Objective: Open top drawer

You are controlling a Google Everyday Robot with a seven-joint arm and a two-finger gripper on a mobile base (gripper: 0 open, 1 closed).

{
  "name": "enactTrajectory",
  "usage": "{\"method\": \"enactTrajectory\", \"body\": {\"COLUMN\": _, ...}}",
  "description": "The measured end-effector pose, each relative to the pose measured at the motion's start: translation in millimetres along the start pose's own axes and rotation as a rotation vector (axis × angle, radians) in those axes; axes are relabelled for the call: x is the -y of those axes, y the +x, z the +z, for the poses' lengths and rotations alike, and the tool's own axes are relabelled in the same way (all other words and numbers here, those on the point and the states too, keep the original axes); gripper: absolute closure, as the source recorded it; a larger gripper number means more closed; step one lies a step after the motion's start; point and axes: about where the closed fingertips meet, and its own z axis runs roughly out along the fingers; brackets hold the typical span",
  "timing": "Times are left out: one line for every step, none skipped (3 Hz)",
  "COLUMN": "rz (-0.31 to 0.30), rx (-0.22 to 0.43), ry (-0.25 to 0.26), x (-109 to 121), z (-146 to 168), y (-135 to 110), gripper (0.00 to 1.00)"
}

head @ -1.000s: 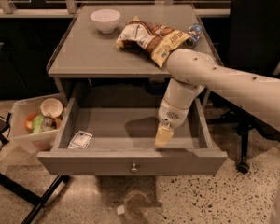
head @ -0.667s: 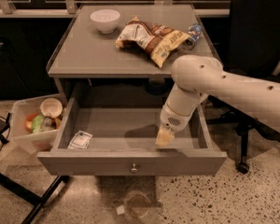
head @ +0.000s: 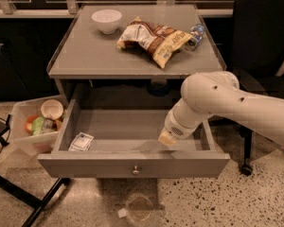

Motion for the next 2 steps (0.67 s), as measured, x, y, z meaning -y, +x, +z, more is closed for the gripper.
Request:
{"method": "enactTrajectory", "body": {"rz": 0.036, "rx": 0.031, "ry": 0.048, "x": 7, "z": 13, "y": 2, "gripper": 1.00}}
{"method": "enactTrajectory", "body": {"rz": 0.041, "rx": 0.019, "ry": 0.034, "x": 11, "z": 28, "y": 4, "gripper": 0.82}}
